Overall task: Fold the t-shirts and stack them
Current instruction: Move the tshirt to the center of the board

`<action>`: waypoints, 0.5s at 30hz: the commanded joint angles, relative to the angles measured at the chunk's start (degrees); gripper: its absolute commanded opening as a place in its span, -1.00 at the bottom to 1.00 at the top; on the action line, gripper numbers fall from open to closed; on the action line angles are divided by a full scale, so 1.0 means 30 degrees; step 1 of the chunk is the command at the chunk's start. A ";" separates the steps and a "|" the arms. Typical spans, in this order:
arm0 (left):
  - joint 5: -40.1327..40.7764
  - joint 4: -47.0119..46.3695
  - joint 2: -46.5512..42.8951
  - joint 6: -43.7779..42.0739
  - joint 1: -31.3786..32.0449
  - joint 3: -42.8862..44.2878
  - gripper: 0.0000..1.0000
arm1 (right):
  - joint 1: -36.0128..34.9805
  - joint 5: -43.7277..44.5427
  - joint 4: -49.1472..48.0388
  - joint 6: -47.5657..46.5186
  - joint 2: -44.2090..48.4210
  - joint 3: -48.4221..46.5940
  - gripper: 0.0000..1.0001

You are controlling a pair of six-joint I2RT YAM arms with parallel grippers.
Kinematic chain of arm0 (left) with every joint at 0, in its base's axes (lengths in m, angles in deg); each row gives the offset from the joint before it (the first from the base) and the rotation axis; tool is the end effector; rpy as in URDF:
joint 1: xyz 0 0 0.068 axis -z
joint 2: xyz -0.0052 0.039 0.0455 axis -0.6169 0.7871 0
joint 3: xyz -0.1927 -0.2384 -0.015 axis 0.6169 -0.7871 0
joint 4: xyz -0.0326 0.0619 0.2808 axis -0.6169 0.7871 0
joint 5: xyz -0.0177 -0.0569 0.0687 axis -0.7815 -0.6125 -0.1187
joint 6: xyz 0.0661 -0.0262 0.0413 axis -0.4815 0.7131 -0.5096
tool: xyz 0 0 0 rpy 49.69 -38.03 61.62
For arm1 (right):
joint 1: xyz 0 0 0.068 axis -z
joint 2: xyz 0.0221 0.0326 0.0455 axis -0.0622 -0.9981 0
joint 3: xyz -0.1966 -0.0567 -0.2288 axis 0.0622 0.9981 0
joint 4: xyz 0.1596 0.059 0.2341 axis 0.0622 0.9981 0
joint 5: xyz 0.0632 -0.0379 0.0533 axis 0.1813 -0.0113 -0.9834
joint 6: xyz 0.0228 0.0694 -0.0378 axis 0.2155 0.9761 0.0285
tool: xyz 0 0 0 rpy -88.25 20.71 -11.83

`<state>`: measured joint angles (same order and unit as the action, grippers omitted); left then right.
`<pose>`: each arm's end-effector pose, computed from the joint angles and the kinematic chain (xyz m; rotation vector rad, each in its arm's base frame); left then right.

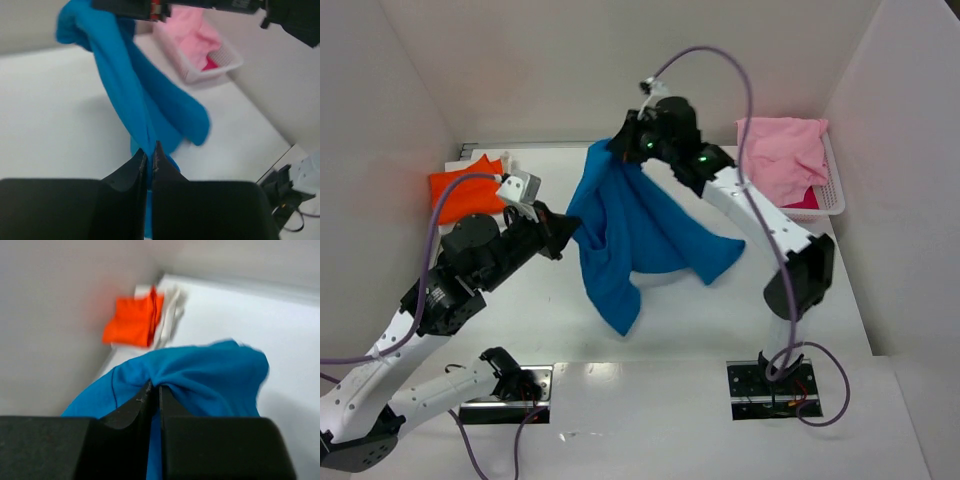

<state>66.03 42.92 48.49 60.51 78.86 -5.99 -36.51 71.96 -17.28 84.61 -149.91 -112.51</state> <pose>0.1508 -0.1185 0.4787 0.1597 1.6265 -0.7659 0.3972 0.2707 0.4753 -0.2359 1.8060 0.8758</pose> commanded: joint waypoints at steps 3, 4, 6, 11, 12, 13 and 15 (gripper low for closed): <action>0.1652 0.2456 -0.1525 0.2442 0.0063 -0.0905 -1.00 | -0.1318 0.0500 -0.0957 -0.1521 -0.4998 -0.2371 0.53; 0.1949 0.2848 -0.1525 0.2637 0.0063 -0.0907 -1.00 | -0.1322 0.0671 -0.0953 -0.1522 -0.5250 -0.2623 0.68; 0.2768 0.3439 -0.1730 0.3087 0.0063 -0.0907 -1.00 | -0.1322 0.1535 -0.1399 -0.1324 -0.5075 -0.2646 0.97; 0.4707 0.4444 -0.2081 0.4687 0.0063 -0.0907 -1.00 | -0.0979 0.3356 -0.2242 -0.1054 -0.3198 -0.0449 1.00; 0.5297 0.4815 -0.2081 0.5004 0.0063 -0.0907 -1.00 | -0.0732 0.3559 -0.2242 -0.1054 -0.2665 -0.0012 1.00; 0.5676 0.5139 -0.2081 0.5508 0.0063 -0.0907 -1.00 | -0.0531 0.3615 -0.2124 -0.1054 -0.2226 0.0964 1.00; 0.5755 0.5675 -0.2179 0.5897 0.0063 -0.0907 -1.00 | -0.0297 0.4183 -0.2066 -0.1054 -0.1655 0.2517 1.00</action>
<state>78.17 57.69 42.74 72.83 79.04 -9.73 -39.46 79.67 -19.48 81.99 -161.79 -110.66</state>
